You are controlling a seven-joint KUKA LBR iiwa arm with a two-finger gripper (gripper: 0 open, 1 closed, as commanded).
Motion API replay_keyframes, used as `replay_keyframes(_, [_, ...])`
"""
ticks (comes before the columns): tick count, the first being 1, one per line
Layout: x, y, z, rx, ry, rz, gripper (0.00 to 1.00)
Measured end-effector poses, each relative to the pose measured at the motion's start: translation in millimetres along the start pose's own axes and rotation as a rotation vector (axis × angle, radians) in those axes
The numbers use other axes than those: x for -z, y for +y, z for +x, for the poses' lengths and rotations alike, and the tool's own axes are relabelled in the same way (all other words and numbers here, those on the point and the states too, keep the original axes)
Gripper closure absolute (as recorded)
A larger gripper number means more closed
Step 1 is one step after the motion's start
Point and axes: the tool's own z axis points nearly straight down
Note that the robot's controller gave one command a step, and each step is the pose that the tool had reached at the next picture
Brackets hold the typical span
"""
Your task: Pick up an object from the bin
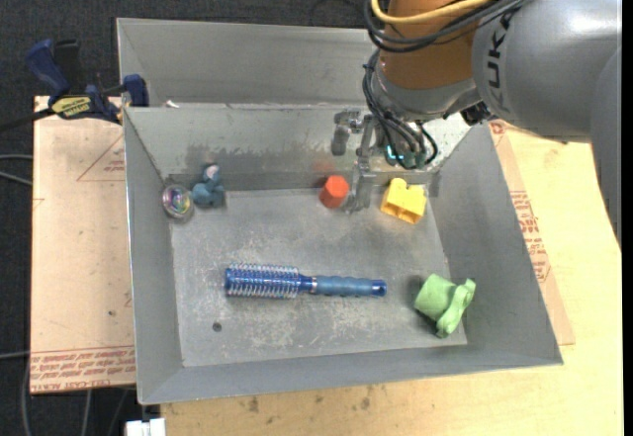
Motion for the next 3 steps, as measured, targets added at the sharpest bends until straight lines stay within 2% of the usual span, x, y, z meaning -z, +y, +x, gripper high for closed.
replay_keyframes(1, [-73,-32,88.6,0.087,0.006,0.001,0.00])
replay_keyframes(2, [-145,-3,100.5,0.105,0.001,-0.002,0.00])
replay_keyframes(3, [-140,-4,97.7,0.101,-0.007,0.000,1.00])
